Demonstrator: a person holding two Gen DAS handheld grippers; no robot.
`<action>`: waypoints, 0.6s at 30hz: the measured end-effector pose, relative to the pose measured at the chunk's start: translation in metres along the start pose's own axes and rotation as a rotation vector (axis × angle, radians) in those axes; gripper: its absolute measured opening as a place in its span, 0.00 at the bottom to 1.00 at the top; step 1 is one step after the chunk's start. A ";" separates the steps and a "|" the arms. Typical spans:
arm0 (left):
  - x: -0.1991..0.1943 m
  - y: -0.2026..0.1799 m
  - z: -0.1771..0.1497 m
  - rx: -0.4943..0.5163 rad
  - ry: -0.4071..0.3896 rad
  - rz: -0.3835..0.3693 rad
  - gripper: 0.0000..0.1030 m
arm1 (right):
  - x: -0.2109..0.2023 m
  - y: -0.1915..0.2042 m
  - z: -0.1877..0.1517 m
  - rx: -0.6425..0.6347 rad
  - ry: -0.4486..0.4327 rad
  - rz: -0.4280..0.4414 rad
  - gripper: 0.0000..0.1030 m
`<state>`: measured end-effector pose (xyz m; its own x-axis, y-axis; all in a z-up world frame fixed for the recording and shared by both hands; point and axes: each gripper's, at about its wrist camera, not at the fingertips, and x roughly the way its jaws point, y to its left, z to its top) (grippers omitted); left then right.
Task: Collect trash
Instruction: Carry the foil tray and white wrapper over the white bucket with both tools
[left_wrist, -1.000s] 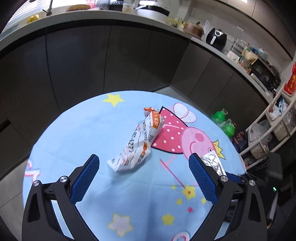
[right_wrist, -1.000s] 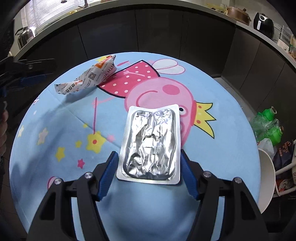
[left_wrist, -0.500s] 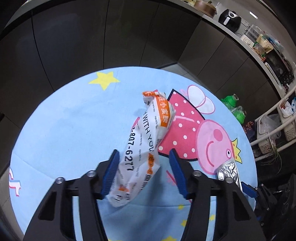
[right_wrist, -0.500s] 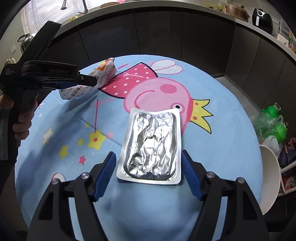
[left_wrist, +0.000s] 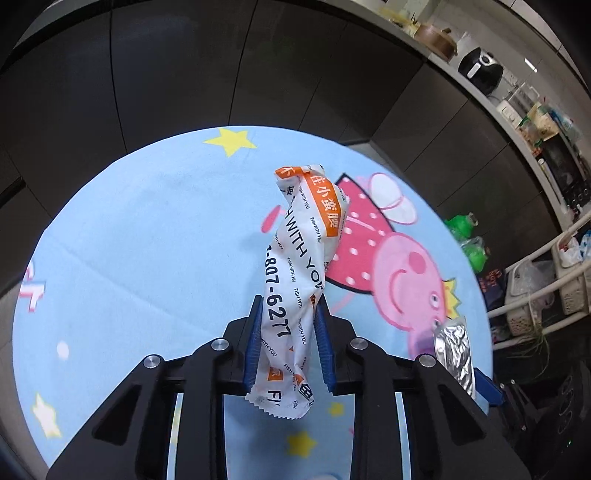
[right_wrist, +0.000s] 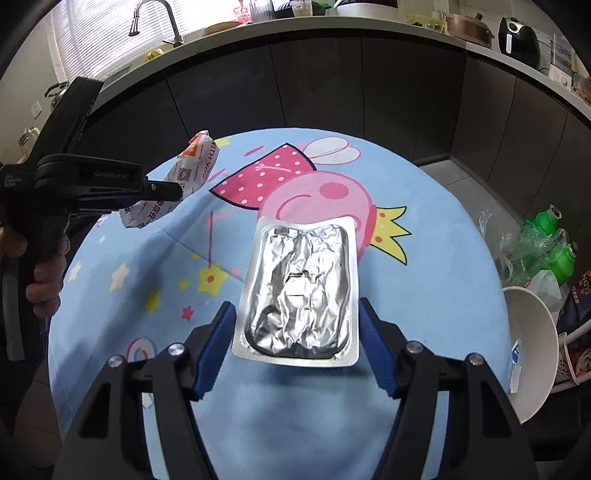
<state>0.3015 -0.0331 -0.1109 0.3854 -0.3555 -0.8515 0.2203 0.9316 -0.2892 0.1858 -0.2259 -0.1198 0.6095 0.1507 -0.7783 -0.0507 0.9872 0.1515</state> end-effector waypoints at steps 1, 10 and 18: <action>-0.007 -0.004 -0.004 0.003 -0.013 -0.005 0.24 | -0.008 -0.002 -0.001 0.002 -0.016 0.002 0.64; -0.078 -0.063 -0.051 0.081 -0.115 -0.074 0.24 | -0.078 -0.031 -0.019 0.066 -0.117 0.038 0.65; -0.105 -0.120 -0.073 0.163 -0.164 -0.086 0.24 | -0.114 -0.066 -0.034 0.121 -0.172 0.007 0.65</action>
<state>0.1693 -0.1022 -0.0188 0.4963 -0.4528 -0.7407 0.3948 0.8776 -0.2719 0.0928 -0.3061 -0.0618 0.7360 0.1358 -0.6632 0.0341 0.9710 0.2366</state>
